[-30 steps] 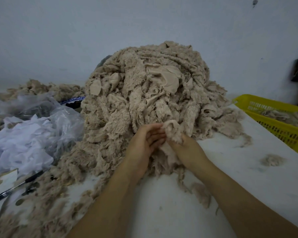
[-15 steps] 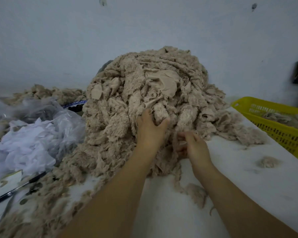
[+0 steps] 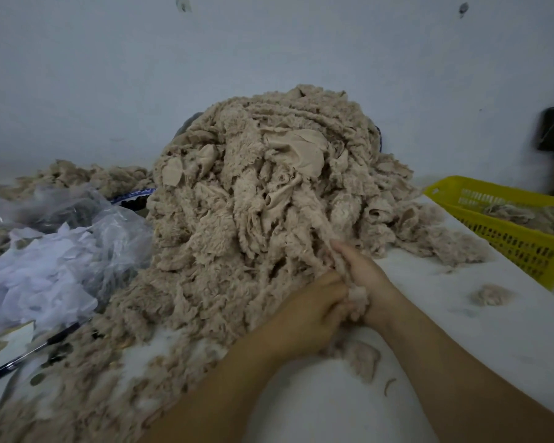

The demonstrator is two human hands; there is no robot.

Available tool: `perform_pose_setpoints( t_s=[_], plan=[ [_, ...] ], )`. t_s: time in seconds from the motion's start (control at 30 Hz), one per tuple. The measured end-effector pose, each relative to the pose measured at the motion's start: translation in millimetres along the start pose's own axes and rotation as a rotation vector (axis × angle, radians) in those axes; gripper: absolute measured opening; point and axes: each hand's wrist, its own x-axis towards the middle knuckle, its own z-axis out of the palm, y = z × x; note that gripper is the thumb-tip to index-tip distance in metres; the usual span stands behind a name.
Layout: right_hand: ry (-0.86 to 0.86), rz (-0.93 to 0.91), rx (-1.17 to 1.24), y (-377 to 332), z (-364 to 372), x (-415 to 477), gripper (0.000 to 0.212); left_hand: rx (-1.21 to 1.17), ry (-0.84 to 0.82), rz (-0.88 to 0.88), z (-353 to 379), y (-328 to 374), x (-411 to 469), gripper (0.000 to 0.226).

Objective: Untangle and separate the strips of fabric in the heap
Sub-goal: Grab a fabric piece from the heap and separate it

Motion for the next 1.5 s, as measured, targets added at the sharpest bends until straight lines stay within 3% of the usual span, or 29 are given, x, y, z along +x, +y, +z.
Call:
perform_pose_setpoints(
  t_s=[0.1,0.17,0.27,0.37,0.43,0.5,0.6,0.7,0.77,0.93,1.1,1.23,1.33,1.4,1.5],
  plan=[
    [0.203,-0.288,-0.407,4,4,2,0.041,-0.148,0.117,-0.150,-2,-3,0,0.034],
    [0.245,-0.513,-0.617,7,9,-5,0.043,-0.396,0.254,-0.329,-3,-7,0,0.041],
    [0.046,-0.687,-0.894,16,20,-15,0.047,-0.882,0.467,-0.559,-12,-16,2,0.048],
    [-0.242,-0.635,-1.138,29,31,-15,0.047,-1.304,0.478,-0.675,-26,-26,-1,0.052],
    [-0.286,-0.550,-1.199,31,28,-12,0.051,-1.325,0.496,-0.687,-31,-30,-2,0.041],
    [-0.250,-0.493,-1.259,29,21,-10,0.051,-1.249,0.615,-0.689,-34,-32,0,0.032],
    [-0.172,-0.462,-1.368,27,17,-8,0.045,-1.353,0.733,-0.574,-43,-36,0,0.037],
    [-0.016,-0.504,-1.414,24,16,-6,0.027,-1.607,0.654,-0.418,-50,-36,-4,0.041],
    [0.084,-0.493,-1.469,22,15,-2,0.011,-1.621,0.592,-0.363,-50,-34,-5,0.050],
    [0.355,-0.412,-1.320,15,5,5,0.018,-1.428,0.648,-0.404,-53,-28,-5,0.056],
    [0.366,-0.409,-1.078,17,1,12,0.016,-1.335,1.077,-0.614,-58,-39,-6,0.051],
    [0.353,-0.432,-0.985,16,4,10,0.030,-1.392,1.336,-0.664,-67,-55,-14,0.051],
    [0.426,-0.334,-1.038,8,-4,10,0.027,-1.468,1.446,-0.601,-79,-67,-21,0.052],
    [0.524,-0.318,-0.922,1,-13,10,0.020,-1.572,1.431,-0.528,-85,-73,-26,0.044],
    [0.507,-0.343,-0.791,4,-13,7,0.013,-1.601,1.200,-0.504,-81,-68,-21,0.030]
  ],
)
